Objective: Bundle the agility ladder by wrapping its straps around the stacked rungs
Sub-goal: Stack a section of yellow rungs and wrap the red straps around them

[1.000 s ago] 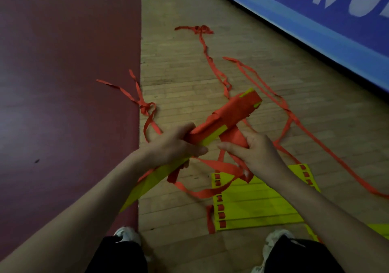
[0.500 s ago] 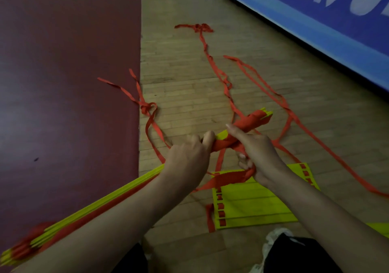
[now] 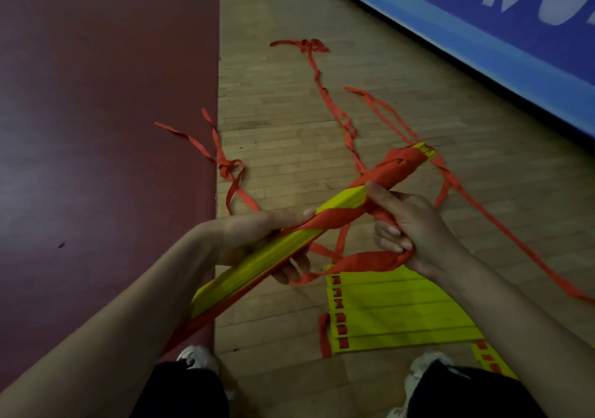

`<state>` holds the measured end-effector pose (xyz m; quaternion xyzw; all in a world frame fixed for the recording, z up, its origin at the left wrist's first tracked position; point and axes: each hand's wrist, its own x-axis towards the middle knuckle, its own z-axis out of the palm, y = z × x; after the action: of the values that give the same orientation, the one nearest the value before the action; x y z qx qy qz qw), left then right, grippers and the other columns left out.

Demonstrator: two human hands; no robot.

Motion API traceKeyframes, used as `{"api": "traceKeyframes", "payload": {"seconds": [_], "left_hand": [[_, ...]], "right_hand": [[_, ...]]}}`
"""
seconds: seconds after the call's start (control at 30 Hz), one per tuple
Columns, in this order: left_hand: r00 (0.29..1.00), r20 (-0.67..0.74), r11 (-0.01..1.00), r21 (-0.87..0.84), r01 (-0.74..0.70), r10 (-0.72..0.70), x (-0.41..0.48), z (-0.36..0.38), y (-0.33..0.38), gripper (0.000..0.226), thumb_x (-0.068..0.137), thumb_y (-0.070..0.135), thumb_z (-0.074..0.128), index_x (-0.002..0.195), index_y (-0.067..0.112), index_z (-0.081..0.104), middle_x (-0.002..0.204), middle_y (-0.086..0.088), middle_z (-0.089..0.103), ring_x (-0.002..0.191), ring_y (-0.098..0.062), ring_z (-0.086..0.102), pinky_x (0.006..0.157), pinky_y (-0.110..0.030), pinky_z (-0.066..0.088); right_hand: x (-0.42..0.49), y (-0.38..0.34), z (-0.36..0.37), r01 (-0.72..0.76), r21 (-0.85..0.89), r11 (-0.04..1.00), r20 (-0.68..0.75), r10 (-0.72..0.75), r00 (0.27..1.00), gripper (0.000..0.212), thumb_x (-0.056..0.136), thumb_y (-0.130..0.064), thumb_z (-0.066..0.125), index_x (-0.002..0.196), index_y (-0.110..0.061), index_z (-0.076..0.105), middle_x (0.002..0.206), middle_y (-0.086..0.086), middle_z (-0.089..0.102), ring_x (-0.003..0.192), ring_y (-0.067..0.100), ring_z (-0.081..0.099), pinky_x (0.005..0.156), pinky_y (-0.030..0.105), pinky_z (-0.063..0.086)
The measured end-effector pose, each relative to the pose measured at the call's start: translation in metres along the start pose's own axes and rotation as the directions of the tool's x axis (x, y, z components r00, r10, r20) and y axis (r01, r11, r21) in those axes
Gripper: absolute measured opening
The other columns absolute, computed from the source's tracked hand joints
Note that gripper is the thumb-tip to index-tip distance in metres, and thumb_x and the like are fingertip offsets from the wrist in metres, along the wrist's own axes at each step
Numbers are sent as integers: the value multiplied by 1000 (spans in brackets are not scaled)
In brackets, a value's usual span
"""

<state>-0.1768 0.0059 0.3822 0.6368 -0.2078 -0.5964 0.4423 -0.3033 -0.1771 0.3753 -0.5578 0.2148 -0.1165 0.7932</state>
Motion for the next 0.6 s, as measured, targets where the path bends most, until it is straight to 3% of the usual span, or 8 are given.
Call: {"api": "traceKeyframes", "payload": {"seconds": [0.07,0.13,0.23,0.33,0.4,0.53,0.6], "left_hand": [[999,39,999,-50,-21,23,-2,1,-1,40,84,46,50,92,10,65,91,-19,71,73,-29,70,59,-33,56],[999,15,999,-19,-49,49,-2,1,-1,37,83,44,50,94,11,63,81,-14,71,59,-22,66,51,-27,53],[996,-43,997,8,-83,83,0,-1,1,32,85,42,53,80,12,65,69,-10,65,49,-17,57,46,-23,48],[989,-90,993,14,-116,117,3,-6,1,31,86,39,56,87,9,65,74,-11,67,52,-19,59,50,-24,49],[986,-94,990,-3,-141,140,5,-8,0,31,86,38,58,97,9,65,78,-11,67,55,-20,60,52,-25,50],[986,-80,989,2,-146,146,6,-11,2,43,86,33,61,116,1,58,82,-12,69,58,-21,61,54,-29,51],[984,-95,988,3,-152,152,6,-12,3,42,84,30,63,112,-1,59,82,-13,69,57,-21,61,53,-29,52]], "right_hand": [[1,3,-2,23,-74,997,20,-21,1000,36,73,-34,65,74,1,56,36,-1,29,22,5,23,30,12,19],[2,3,-6,54,-193,980,43,-46,998,42,72,-37,64,78,4,56,36,0,32,22,7,25,30,15,23],[3,2,-11,64,-318,946,63,-46,997,39,72,-37,63,82,1,58,40,1,41,25,9,35,31,19,30],[5,4,-15,59,-392,918,124,-11,992,11,81,-17,65,83,-7,60,53,4,59,39,13,55,40,20,44],[6,9,-17,60,-394,917,138,-6,990,8,83,-3,64,88,-7,59,61,5,67,49,15,64,48,23,52],[8,8,-22,25,-396,918,82,8,997,6,82,-4,66,86,-6,63,59,7,69,51,15,65,46,22,51],[8,7,-25,26,-453,891,93,19,995,4,80,-9,69,83,-7,67,59,5,68,52,11,64,46,19,49]]}}
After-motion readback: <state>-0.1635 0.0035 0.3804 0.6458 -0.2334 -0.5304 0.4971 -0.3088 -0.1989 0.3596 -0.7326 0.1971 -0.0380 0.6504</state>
